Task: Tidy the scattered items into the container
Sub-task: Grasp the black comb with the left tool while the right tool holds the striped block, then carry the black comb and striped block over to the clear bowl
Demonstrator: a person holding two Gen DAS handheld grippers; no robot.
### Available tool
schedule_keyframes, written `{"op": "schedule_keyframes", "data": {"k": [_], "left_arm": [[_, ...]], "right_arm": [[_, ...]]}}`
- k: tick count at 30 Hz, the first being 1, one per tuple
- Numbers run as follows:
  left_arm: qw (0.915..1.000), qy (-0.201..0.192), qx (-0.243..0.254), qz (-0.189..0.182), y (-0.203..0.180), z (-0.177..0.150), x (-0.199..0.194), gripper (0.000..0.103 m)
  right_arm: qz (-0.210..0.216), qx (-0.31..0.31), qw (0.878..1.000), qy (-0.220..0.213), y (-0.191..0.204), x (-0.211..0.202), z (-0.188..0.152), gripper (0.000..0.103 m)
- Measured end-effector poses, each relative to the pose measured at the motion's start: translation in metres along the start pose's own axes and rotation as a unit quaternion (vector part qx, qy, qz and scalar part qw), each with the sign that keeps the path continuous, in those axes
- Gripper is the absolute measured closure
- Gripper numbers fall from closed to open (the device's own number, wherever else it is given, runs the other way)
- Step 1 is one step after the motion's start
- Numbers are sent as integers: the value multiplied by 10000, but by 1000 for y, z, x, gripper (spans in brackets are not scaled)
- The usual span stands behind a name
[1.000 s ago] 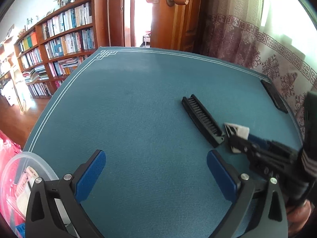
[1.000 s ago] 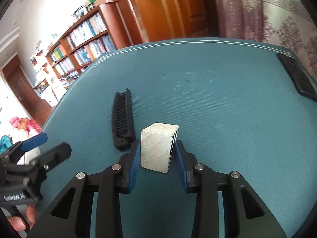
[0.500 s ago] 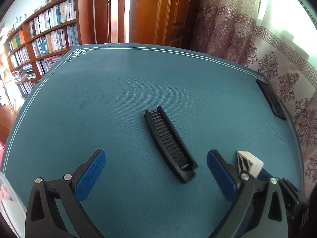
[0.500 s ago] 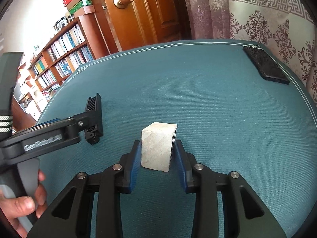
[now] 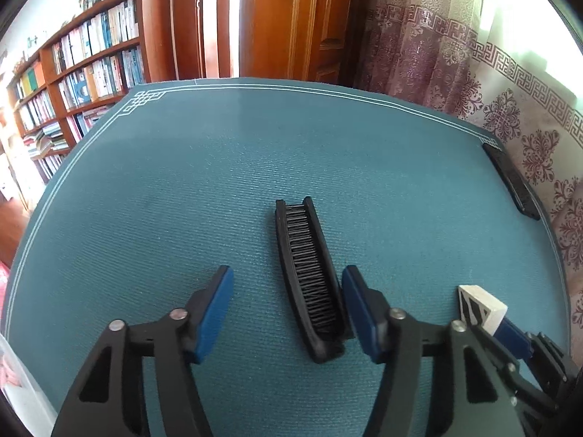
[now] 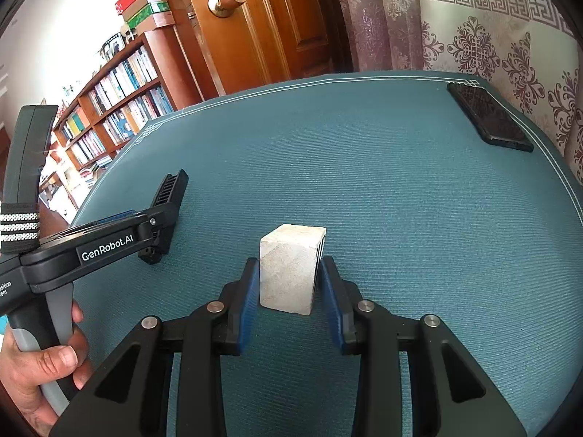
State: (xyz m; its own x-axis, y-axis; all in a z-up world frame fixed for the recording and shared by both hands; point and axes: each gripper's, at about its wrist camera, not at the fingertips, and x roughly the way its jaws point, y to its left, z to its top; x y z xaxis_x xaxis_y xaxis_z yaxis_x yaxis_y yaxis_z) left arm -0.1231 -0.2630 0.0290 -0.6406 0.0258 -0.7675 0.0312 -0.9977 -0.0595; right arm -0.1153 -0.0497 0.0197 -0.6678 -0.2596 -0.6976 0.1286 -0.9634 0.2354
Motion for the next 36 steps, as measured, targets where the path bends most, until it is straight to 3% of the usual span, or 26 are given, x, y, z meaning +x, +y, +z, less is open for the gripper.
{"op": "schedule_keyframes", "data": {"k": [7,9,11,12,24,36], "left_arm": [[9996,-51,223,167,-8,2,10,41],[9993,-117,303,179,-10,3,10,48],[9992,-149,330,184,-10,2,8,71],[9991,-152,333,198,-9,2,6,73],[9991,-380,78,181,22,-19,-42,73],[9966,-679,-349,314,73,-54,-102,73]], "right_arm": [[-27,-23,10000,-1,1,0,0,67],[-24,-24,10000,-3,1,1,0,67],[-9,-13,10000,-11,0,0,0,67],[5,-1,10000,-13,-1,0,1,67],[313,57,9995,-28,6,-7,-1,67],[971,-443,9943,15,72,-27,-17,67]]}}
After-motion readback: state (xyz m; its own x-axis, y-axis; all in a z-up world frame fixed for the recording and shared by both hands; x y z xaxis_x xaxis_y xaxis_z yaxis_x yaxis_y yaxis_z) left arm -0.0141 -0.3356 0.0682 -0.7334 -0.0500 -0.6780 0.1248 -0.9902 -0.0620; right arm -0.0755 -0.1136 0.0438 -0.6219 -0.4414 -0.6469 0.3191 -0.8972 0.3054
